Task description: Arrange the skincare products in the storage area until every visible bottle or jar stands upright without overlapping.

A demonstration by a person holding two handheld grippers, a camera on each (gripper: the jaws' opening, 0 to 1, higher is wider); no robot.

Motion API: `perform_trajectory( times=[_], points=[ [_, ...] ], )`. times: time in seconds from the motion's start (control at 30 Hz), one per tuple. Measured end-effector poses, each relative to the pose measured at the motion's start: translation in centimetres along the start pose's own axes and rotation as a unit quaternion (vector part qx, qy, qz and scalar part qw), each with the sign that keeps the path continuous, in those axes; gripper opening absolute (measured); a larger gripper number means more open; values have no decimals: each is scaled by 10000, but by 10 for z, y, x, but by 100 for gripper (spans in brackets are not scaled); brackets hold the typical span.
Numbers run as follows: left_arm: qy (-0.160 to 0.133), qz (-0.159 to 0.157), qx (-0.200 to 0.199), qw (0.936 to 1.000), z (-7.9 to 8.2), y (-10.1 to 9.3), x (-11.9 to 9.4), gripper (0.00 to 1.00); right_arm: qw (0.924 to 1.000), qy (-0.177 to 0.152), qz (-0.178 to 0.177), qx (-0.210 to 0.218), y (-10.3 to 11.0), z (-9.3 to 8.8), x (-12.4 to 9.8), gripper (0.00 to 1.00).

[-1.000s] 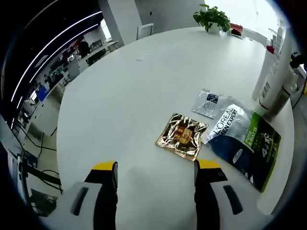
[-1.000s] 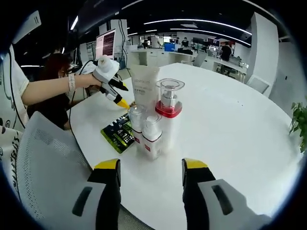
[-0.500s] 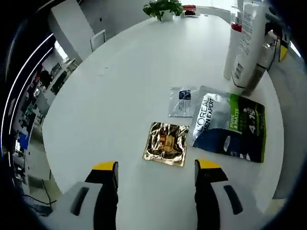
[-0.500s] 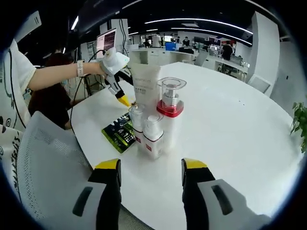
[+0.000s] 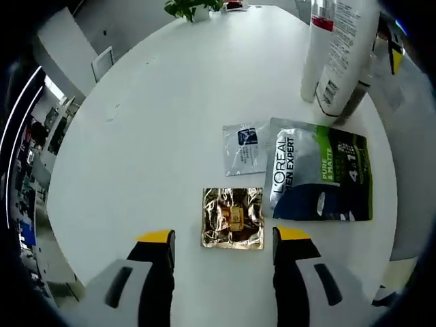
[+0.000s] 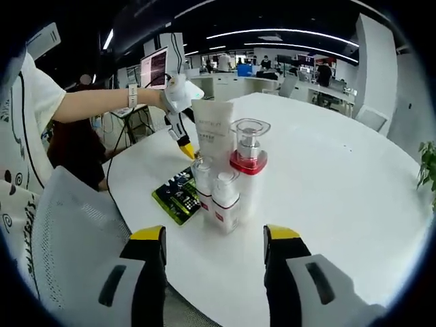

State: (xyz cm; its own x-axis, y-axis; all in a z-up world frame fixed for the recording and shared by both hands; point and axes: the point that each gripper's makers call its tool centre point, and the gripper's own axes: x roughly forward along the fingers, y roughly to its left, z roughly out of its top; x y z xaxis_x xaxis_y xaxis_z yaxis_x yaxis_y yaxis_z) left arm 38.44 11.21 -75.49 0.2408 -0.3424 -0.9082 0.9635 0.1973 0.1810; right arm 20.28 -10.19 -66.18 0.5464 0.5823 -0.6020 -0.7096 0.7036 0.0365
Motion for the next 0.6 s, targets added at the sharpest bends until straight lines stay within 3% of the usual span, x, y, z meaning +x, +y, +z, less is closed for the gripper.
perform_trajectory(
  times=[0.37,0.6],
  points=[
    [185,-373,213,9989,0,-7,7,53,9998,-190,-73,-16,2,8,-6,72],
    [214,-378,180,9989,2,-7,11,53,9992,-394,-38,-81,8,22,-15,76]
  ],
)
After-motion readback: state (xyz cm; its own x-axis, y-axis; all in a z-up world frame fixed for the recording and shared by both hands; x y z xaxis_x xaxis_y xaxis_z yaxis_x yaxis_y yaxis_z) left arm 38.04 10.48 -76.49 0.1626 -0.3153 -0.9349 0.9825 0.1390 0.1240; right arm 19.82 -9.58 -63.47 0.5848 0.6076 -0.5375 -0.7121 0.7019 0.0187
